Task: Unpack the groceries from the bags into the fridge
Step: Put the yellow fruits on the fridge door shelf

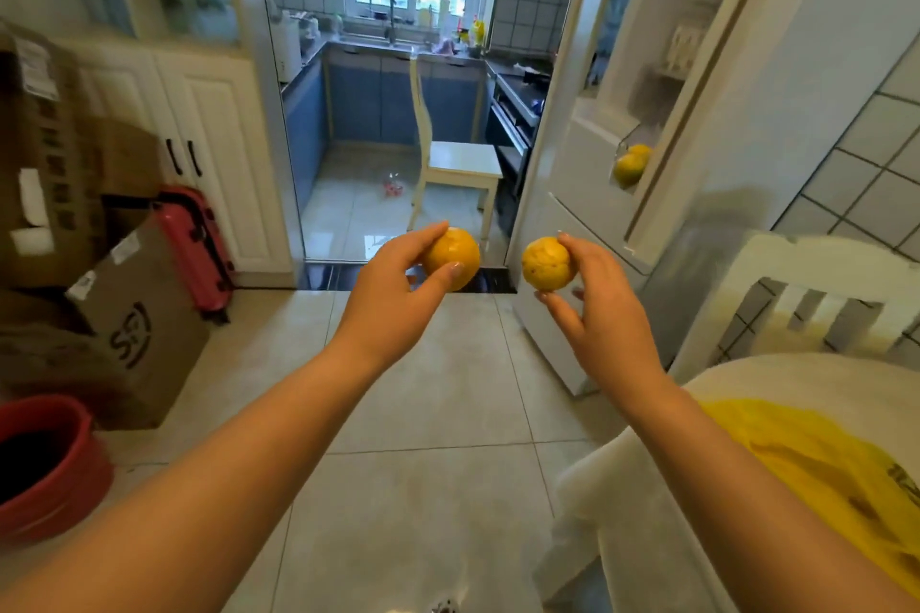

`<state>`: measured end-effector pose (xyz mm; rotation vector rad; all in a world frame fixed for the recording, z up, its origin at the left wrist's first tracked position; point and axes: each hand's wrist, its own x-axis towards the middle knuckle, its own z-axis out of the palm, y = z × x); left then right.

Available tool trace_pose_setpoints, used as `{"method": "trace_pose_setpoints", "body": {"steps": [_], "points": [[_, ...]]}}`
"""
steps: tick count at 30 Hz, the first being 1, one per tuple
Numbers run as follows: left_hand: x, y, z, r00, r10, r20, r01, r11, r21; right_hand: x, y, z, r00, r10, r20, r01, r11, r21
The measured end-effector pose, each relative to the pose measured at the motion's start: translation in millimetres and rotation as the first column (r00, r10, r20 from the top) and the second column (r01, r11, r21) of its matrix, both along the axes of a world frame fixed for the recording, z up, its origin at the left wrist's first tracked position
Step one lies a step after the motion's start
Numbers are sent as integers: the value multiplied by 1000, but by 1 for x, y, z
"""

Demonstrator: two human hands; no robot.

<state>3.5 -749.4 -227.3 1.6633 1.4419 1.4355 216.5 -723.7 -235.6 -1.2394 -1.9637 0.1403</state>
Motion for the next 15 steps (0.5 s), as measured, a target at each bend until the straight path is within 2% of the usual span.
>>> {"method": "trace_pose_setpoints", "body": {"steps": [8, 15], "points": [[-9, 179, 21, 1000, 25, 16, -25, 1000, -14, -11, 186, 18, 998, 17, -54, -18, 1000, -14], [-12, 298, 14, 999, -8, 45, 9, 999, -31, -16, 301, 17, 998, -2, -59, -1, 999, -45]]}}
